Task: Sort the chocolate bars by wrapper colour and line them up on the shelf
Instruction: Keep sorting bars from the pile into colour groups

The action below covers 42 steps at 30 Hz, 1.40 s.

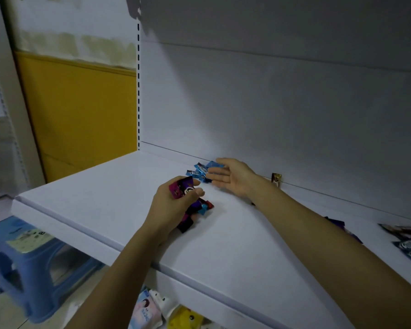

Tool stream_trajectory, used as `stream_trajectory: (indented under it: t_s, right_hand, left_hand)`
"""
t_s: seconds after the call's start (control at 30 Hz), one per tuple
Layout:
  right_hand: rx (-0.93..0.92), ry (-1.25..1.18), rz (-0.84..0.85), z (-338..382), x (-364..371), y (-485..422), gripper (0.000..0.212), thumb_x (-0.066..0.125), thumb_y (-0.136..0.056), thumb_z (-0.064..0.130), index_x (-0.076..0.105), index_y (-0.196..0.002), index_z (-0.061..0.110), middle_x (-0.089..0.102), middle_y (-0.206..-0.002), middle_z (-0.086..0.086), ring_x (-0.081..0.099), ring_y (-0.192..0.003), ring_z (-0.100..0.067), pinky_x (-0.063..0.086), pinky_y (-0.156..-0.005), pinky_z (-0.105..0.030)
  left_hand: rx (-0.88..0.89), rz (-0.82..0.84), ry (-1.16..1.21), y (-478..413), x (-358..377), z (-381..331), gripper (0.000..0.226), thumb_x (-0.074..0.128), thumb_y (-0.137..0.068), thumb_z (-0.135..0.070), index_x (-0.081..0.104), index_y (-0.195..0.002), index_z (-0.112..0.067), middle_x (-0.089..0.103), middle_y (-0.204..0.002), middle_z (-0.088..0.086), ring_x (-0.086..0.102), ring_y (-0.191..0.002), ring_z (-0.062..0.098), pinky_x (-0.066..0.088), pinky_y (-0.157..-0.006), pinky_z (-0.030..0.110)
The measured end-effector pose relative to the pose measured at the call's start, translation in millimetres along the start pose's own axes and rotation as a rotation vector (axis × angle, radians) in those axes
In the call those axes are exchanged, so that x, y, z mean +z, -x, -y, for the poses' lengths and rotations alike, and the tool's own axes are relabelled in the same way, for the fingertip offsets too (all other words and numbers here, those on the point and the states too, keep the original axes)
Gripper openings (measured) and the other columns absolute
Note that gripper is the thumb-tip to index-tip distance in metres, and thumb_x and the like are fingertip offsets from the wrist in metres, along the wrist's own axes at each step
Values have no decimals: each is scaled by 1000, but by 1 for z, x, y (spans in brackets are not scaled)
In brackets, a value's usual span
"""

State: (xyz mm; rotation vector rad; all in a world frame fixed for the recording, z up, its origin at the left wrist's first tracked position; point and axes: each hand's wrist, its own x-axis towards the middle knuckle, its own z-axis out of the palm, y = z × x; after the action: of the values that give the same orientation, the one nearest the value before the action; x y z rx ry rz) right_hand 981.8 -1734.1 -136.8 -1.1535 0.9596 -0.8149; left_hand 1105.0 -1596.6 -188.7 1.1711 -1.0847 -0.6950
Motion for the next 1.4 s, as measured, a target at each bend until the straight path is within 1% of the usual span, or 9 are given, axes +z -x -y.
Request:
stream_trajectory:
  t_s: [0.17,0.3,0.5,0.63,0.8,0.93,1.03,1.17,1.4]
  right_hand:
    - [-111,305,134,-11,3,40,28,66,-86,39,67,-102,17,74,-92,-8,72,-80,-23,57,-64,-29]
    - [-283,490,253,-25,5,77,5,73,-82,27,72,-86,24,72,-80,1,69,-76,-10,55,-71,-23]
    - [-374,441,108,-20,-39,117,6,71,-82,15,70,-89,14,72,-85,-4,68,-78,-15,56,-74,-33]
    - [-373,449,-15,-20,-91,143,11,69,-83,13,69,-93,7,71,-94,-9,69,-87,-21,57,-76,-36]
    - [-406,428,-131,-20,-144,162,2,70,-83,10,68,-84,9,68,-76,-2,62,-67,-9,50,-61,-19]
    - [-427,270,-270,-16,-174,159,10,63,-88,8,60,-79,10,64,-69,-4,60,-58,-15,48,-52,-23]
    - [-488,272,-464,-9,-200,150,9,63,-89,8,61,-81,13,64,-65,4,58,-51,-5,44,-46,-18]
    - [-340,641,-550,-31,-232,138,4,71,-84,20,68,-87,22,69,-83,3,64,-75,-9,50,-71,-24]
    - [-475,996,-643,-38,-226,140,17,69,-82,38,56,-92,32,52,-70,10,49,-62,-5,30,-53,-23]
  left_hand:
    - [83,-16,-81,1,3,-2,27,73,-82,-15,62,-104,-28,69,-96,-6,68,-84,7,56,-76,24]
    - [134,53,-133,11,7,-5,36,68,-86,-9,56,-117,-25,68,-108,-1,68,-93,12,57,-82,32]
    - [269,113,-271,27,59,-22,25,66,-86,-16,59,-106,-30,66,-90,-18,63,-81,-6,49,-68,8]
    - [260,285,-229,33,111,-25,31,65,-88,-16,58,-117,-24,66,-105,-9,64,-93,2,53,-81,18]
    - [284,444,-193,31,165,-27,31,69,-85,-10,61,-114,-17,64,-101,-11,63,-91,3,52,-80,18]
    - [156,396,-20,33,196,-25,22,70,-84,-6,62,-102,-16,66,-82,-10,65,-69,-3,50,-62,12]
    - [10,326,135,34,204,-18,12,62,-89,-4,63,-98,-12,69,-74,-4,67,-65,0,49,-51,10]
    - [-160,275,310,31,199,-8,16,54,-95,-10,62,-108,-5,73,-81,4,69,-64,11,51,-45,22]
    - [-240,254,399,31,197,-13,14,51,-97,-13,63,-105,-13,73,-85,5,70,-70,16,53,-46,27]
